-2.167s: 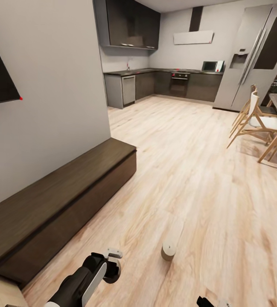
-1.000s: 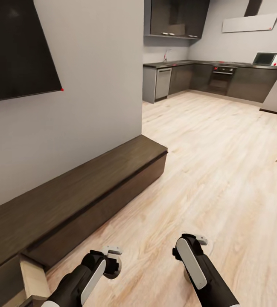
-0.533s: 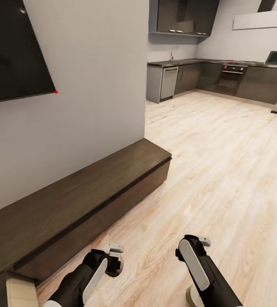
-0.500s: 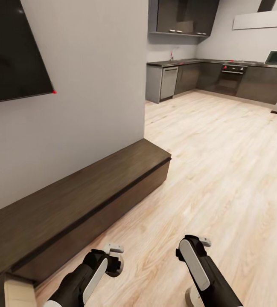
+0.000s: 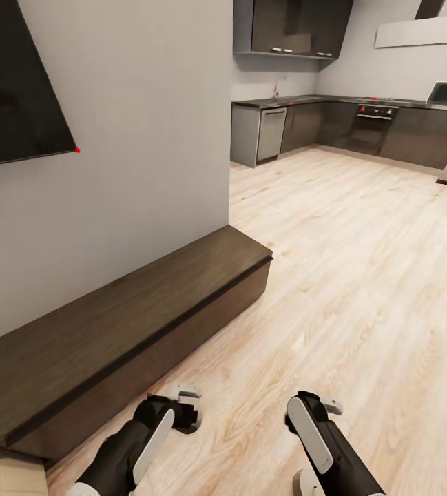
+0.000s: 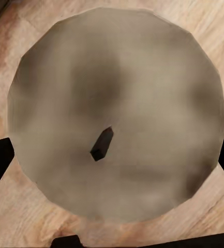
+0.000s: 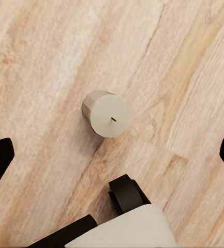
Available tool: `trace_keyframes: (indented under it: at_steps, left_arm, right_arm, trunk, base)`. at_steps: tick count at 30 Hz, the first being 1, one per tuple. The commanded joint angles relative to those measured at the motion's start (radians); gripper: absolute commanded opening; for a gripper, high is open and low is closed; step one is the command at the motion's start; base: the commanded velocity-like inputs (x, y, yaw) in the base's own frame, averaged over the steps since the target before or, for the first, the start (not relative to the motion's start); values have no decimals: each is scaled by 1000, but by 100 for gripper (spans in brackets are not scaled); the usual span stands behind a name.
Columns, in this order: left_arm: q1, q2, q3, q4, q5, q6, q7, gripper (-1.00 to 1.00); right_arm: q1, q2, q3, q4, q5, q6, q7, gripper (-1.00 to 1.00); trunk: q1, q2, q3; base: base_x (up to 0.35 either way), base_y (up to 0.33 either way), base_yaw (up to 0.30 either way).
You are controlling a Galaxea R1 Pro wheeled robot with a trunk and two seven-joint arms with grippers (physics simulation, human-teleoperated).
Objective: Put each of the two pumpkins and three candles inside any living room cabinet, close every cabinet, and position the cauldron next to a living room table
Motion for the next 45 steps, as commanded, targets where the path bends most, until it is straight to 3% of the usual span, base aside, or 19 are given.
trace_keyframes:
  at_steps: [1, 13, 17, 23, 45]
  left_arm:
    - [-1, 1, 3, -17, 14, 7, 9, -100]
    - [-1, 1, 71, -107, 32, 140, 9, -100]
    - [0, 1, 137, -146, 32, 220, 9, -100]
    - [0, 2, 195, -183, 31, 249, 10, -100]
    - [5, -1, 194, -191, 30, 250, 12, -100]
  right_arm:
    - [-1, -1, 3, -1, -8, 0, 0, 100]
    - [0, -2, 5, -2, -6, -10, 22, 100]
    - [0, -1, 10, 0, -6, -11, 22, 100]
    - [0, -1, 12, 3, -6, -9, 22, 100]
    - [-1, -5, 1, 1, -3, -12, 22, 100]
  trunk:
    - [0, 0, -1]
    - [38, -70, -32]
    - [54, -98, -45]
    - [77, -140, -64]
    - [161, -294, -133]
  base:
    - [0, -1, 0]
    - [0, 0, 0]
    - [0, 0, 0]
    - [0, 0, 0]
    - [-42, -34, 0]
